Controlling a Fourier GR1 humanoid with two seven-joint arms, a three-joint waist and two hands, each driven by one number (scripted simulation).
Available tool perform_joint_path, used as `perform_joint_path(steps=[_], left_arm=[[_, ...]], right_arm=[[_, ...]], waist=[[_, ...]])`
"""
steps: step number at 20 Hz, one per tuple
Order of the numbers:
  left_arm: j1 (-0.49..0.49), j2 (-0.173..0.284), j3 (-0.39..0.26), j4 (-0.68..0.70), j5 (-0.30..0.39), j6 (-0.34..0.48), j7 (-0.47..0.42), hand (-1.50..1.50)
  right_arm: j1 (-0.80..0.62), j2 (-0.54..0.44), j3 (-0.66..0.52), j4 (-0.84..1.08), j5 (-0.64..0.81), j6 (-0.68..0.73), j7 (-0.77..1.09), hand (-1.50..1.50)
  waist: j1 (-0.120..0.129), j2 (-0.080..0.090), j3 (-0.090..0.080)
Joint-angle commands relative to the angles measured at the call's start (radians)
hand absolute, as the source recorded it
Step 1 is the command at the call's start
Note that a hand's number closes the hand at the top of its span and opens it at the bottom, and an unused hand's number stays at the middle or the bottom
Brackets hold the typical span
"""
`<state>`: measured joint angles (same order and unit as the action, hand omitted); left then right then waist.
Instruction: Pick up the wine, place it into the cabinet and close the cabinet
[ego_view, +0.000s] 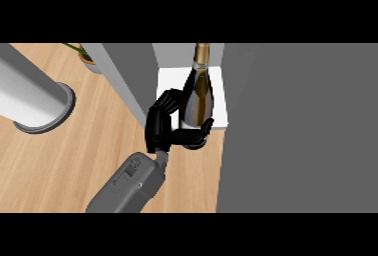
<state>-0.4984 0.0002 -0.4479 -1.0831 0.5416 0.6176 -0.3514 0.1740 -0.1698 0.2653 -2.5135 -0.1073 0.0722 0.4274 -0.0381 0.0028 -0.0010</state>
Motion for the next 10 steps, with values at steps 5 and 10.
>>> perform_joint_path(steps=[5,10], left_arm=[[-0.04,0.0,0.022,0.177,0.148,-0.079,-0.162,1.5],[-0.08,0.0,-0.031,0.23,0.278,-0.059,-0.196,1.5]], right_arm=[[0.036,-0.008,-0.024,-0.185,-0.114,0.006,0.104,-1.5],[-0.021,-0.006,-0.062,-0.196,-0.148,-0.005,0.146,-1.5]], waist=[[0.007,0.0,0.0],[-0.001,0.002,-0.001]])
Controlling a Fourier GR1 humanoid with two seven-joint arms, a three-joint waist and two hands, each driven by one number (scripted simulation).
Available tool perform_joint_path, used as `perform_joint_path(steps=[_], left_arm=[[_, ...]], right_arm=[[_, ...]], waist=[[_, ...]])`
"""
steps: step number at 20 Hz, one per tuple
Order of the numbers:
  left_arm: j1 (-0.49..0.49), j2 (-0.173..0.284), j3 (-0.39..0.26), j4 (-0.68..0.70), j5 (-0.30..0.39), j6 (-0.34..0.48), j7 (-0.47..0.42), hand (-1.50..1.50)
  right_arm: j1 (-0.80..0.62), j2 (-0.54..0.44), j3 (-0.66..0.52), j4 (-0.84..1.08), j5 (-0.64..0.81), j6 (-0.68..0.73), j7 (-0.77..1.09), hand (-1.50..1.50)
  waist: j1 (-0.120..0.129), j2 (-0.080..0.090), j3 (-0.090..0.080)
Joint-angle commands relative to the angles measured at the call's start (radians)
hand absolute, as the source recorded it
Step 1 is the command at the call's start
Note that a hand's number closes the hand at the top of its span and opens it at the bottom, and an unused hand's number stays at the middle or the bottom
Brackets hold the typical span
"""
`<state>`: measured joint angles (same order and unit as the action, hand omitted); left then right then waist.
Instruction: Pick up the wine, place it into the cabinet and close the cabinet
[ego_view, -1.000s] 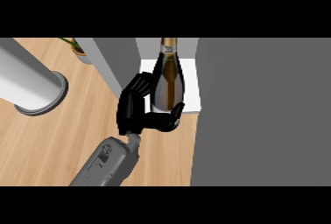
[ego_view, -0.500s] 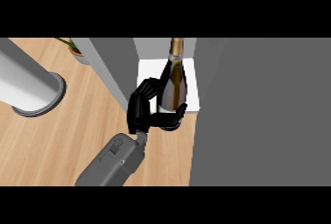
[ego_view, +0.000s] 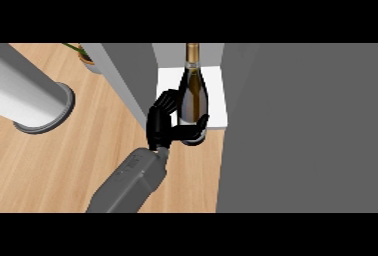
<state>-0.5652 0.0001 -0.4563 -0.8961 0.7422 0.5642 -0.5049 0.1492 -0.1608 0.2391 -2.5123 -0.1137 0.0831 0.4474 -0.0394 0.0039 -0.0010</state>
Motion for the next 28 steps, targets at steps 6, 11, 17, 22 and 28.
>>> perform_joint_path(steps=[6,11,17,22,28], left_arm=[[-0.12,0.0,0.036,0.168,0.091,-0.03,-0.031,1.5],[-0.254,0.0,0.096,0.275,0.102,-0.048,0.011,1.5],[-0.395,0.001,0.145,0.366,0.156,-0.033,0.025,1.5],[-0.424,0.012,0.142,0.441,0.139,-0.022,-0.006,1.5],[-0.516,0.009,0.147,0.568,0.095,0.071,-0.028,1.5]], right_arm=[[0.137,-0.008,-0.042,-0.177,-0.15,0.045,0.015,-1.5],[0.118,0.003,-0.058,-0.169,-0.154,0.041,0.025,-1.5],[0.107,0.004,-0.018,-0.17,-0.129,0.05,0.042,-1.5],[0.133,0.017,-0.016,-0.173,-0.112,0.062,0.004,-1.5],[0.152,0.038,0.027,-0.164,-0.093,0.067,-0.015,-1.5]], waist=[[0.001,-0.002,0.001],[0.006,-0.001,0.001],[-0.006,0.003,0.0],[-0.005,0.001,0.001],[-0.02,0.005,0.001]])
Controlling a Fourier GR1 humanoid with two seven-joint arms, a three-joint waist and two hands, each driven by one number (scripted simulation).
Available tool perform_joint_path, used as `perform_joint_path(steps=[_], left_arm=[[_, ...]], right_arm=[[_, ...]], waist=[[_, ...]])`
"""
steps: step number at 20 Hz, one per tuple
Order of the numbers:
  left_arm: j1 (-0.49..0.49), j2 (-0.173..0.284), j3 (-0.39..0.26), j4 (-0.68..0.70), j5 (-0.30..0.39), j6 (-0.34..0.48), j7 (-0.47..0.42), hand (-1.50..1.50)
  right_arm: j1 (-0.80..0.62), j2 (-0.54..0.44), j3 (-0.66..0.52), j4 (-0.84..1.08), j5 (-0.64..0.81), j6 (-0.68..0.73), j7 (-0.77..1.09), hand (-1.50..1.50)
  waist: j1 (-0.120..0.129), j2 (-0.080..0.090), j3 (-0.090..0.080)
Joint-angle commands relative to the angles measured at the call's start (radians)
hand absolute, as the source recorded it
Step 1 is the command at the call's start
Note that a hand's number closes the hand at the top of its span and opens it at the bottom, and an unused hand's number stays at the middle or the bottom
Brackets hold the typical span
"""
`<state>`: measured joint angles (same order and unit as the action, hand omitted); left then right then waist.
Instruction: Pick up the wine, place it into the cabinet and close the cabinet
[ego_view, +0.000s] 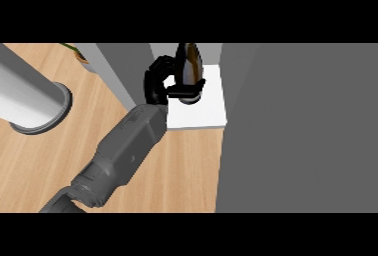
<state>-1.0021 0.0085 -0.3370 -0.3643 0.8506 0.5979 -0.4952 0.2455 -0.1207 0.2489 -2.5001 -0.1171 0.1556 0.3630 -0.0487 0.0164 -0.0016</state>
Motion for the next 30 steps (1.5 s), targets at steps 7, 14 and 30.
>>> perform_joint_path(steps=[7,14,30], left_arm=[[-0.155,0.067,-0.026,0.181,-0.108,0.101,0.01,-1.5],[-0.17,0.084,-0.007,0.256,-0.124,0.07,0.009,-1.5],[-0.132,0.099,0.01,0.234,-0.163,-0.065,-0.108,-1.5]], right_arm=[[0.062,-0.006,0.015,-0.153,-0.087,0.012,0.046,-1.5],[0.036,-0.001,0.035,-0.151,-0.073,0.008,0.06,-1.5],[0.092,0.015,0.083,-0.174,-0.057,0.01,0.046,-1.5]], waist=[[-0.012,-0.004,0.002],[-0.02,0.003,0.001],[-0.006,-0.007,0.001]])
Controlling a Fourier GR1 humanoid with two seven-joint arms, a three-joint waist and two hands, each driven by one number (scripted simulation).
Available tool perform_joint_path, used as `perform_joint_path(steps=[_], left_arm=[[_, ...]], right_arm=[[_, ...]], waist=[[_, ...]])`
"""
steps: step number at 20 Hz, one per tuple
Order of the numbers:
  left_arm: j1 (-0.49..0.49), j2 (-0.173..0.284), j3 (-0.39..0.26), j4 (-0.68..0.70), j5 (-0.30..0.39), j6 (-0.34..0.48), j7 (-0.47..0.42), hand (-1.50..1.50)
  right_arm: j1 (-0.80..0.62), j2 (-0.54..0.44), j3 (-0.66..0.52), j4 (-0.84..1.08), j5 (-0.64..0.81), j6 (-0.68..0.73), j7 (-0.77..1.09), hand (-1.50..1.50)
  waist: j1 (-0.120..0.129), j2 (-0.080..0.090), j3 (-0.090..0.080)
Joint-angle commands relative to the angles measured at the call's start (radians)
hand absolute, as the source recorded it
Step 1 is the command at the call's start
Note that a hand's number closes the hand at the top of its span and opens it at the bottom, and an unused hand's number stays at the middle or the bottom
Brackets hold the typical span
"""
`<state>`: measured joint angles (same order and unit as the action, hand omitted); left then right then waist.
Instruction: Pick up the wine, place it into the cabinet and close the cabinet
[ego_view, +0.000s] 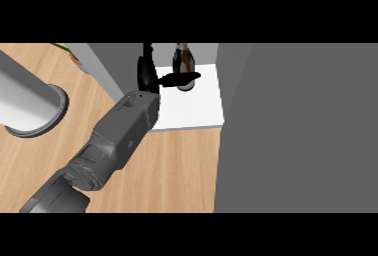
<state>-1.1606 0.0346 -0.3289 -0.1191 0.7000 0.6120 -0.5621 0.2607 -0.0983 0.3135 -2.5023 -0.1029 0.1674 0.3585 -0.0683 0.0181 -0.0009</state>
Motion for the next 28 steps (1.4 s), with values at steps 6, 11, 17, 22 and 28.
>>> perform_joint_path(steps=[6,11,17,22,28], left_arm=[[0.018,0.022,0.032,-0.077,-0.004,-0.126,-0.079,-1.5],[0.08,-0.007,0.037,-0.188,-0.011,-0.157,-0.113,-1.5],[0.148,0.01,0.029,-0.31,-0.023,-0.16,-0.091,-1.5],[0.247,-0.013,-0.031,-0.521,-0.042,-0.119,-0.035,-1.5],[0.415,0.002,-0.101,-0.763,-0.074,-0.078,0.035,-1.5]], right_arm=[[0.098,-0.037,-0.042,-0.178,-0.113,0.023,0.03,-1.5],[0.108,-0.01,0.02,-0.169,-0.019,-0.009,0.024,-1.5],[0.121,-0.03,-0.033,-0.221,-0.095,-0.018,0.075,-1.5],[0.123,-0.026,-0.029,-0.2,-0.061,-0.024,0.05,-1.5],[0.079,-0.013,0.008,-0.202,-0.033,-0.055,0.096,-1.5]], waist=[[0.034,-0.016,0.001],[0.059,-0.025,0.001],[0.068,-0.027,0.001],[0.086,-0.036,0.001],[0.091,-0.032,0.0]])
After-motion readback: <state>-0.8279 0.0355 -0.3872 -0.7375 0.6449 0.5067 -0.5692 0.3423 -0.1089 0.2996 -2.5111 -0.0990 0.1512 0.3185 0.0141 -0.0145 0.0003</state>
